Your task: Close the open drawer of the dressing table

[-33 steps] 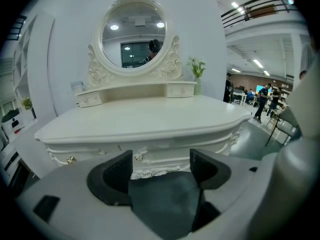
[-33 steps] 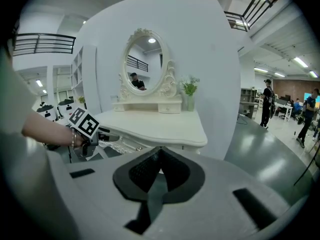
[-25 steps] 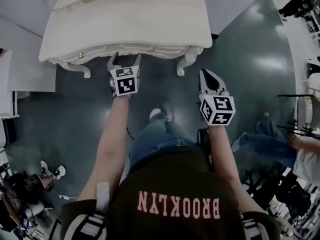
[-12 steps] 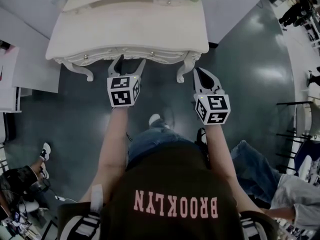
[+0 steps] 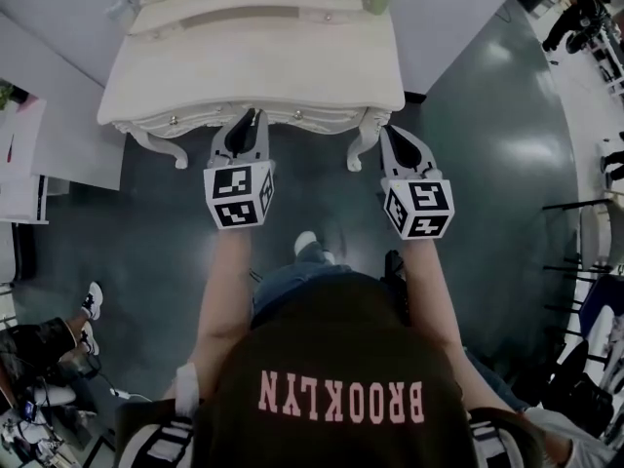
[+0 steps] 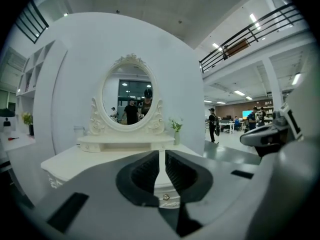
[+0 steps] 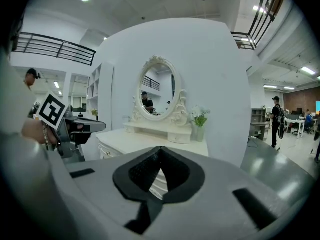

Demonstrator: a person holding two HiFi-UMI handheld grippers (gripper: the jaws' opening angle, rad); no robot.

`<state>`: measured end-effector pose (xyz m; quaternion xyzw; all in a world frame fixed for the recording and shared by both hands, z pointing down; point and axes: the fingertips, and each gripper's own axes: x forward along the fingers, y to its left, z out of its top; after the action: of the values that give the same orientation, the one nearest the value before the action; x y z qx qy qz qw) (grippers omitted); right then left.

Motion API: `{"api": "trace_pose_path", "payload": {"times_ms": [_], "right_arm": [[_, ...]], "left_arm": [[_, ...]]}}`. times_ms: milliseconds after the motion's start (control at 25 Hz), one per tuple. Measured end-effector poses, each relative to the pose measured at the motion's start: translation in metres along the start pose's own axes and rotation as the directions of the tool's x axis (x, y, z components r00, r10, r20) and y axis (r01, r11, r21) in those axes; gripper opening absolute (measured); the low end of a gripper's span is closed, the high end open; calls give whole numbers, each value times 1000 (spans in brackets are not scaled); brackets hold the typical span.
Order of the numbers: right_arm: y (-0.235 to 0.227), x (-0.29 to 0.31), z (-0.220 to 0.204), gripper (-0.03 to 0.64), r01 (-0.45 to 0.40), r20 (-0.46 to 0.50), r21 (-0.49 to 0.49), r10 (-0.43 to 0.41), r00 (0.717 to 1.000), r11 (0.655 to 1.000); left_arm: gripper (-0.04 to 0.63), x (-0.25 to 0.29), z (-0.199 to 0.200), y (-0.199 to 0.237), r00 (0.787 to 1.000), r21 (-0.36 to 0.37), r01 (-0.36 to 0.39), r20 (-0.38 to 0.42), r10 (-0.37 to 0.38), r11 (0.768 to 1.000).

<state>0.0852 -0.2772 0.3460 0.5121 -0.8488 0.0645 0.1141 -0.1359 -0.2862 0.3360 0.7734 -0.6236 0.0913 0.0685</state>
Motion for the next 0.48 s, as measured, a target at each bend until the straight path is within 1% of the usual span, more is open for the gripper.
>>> {"api": "trace_pose_path", "payload": {"times_ms": [40,160,320,480], "right_arm": [[1,-1,3,-3,-1,6,-1,1,1000,1000],[6,-3,12,-3,-12,16,-26,12,1000,1000],[15,-6,30,-3,-27,26,-93,29,999,995],[18,-15,53,-3,0,72,-108,7,997,994]], "left_arm": [[29,-2,3,2,1000,-2,-5,12,5,1000],[12,-7,12,2,999,2,-3,42,3,1000],[8,-11,20,-1,998,48,-2,58,-1,999],[6,-21,37,-6,996,72,5,93,-12,997]]}}
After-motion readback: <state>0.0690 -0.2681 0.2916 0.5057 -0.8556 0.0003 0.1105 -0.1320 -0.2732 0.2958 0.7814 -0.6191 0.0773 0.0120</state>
